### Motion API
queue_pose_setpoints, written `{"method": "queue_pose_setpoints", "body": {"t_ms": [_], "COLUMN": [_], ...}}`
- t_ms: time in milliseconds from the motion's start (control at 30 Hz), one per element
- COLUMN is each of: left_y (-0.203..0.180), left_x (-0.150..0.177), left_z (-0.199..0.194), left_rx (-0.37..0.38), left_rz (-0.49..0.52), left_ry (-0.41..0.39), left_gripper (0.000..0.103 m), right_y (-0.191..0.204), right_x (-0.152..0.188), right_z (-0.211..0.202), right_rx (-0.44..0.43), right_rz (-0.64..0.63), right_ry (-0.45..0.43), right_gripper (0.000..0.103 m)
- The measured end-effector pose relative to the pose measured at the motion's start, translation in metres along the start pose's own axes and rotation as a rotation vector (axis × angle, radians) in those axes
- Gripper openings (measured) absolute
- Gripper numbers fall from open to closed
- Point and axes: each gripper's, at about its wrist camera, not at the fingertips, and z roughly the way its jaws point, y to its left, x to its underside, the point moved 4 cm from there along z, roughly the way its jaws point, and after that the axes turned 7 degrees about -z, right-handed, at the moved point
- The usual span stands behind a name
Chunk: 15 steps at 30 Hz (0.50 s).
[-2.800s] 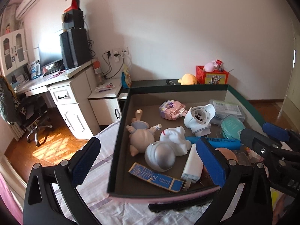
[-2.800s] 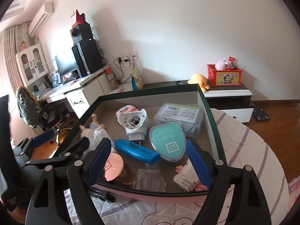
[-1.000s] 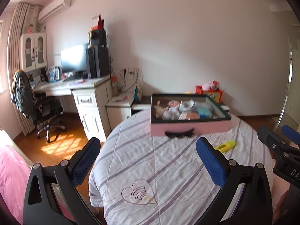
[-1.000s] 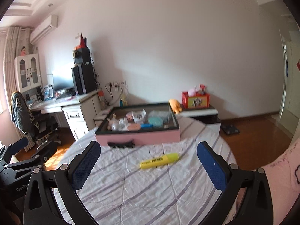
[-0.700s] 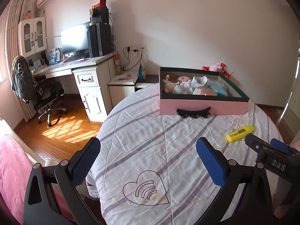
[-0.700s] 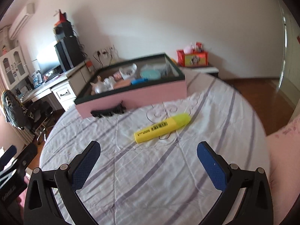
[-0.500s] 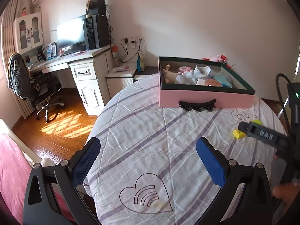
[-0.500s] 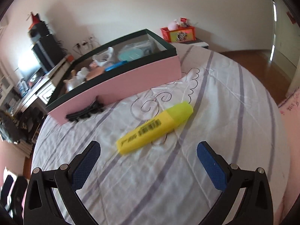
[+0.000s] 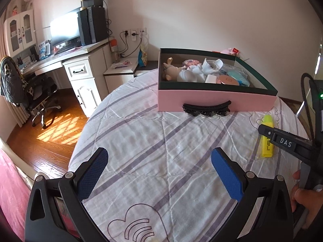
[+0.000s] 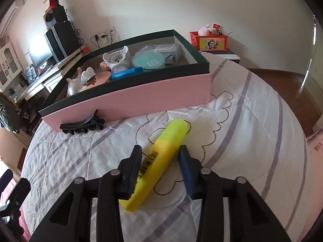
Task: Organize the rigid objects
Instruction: 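Move the right tool to the yellow highlighter while the left tool reaches the black hair clip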
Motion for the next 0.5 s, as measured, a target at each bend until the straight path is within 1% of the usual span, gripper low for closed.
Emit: {"method": "queue_pose_setpoints", "body": {"t_ms": [67, 133, 167, 267, 367, 400, 433, 467, 500], "left_y": [-0.001, -0.001, 0.000, 0.005, 0.015, 0.019, 0.022, 0.024, 0.027], "left_x": [0.001, 0.002, 0.002, 0.001, -0.001, -0.002, -0.002, -0.003, -0.003], "left_z": [0.001, 0.003, 0.003, 0.004, 0.001, 0.001, 0.000, 0.000, 0.000], "left_rx": [0.000, 0.012, 0.009, -0.003, -0.022, -0.032, -0.037, -0.041, -0.047], "left_rz": [0.005, 0.003, 0.000, -0.014, -0.040, -0.049, -0.053, -0.057, -0.060], "left_ry": [0.006, 0.013, 0.016, 0.012, -0.003, -0.002, -0.004, -0.006, -0.006], "left_gripper": [0.103, 0.103, 0.103, 0.103, 0.103, 0.103, 0.103, 0.103, 0.103], "right_y": [-0.005, -0.009, -0.007, 0.018, 0.046, 0.054, 0.059, 0.065, 0.068], "right_x": [0.000, -0.003, -0.007, -0.017, -0.026, -0.029, -0.031, -0.034, -0.036], "right_z": [0.000, -0.007, -0.009, -0.019, -0.008, -0.001, 0.004, 0.012, 0.017], "right_rx": [-0.030, -0.004, -0.007, -0.102, -0.116, -0.118, -0.131, -0.155, -0.175], "right_rz": [0.024, 0.057, 0.055, -0.027, -0.112, -0.133, -0.141, -0.146, -0.138], "right_ry": [0.006, -0.014, -0.034, -0.088, -0.073, -0.061, -0.055, -0.034, -0.025], "right_gripper": [0.041, 0.067, 0.071, 0.071, 0.071, 0.068, 0.064, 0.060, 0.053]}}
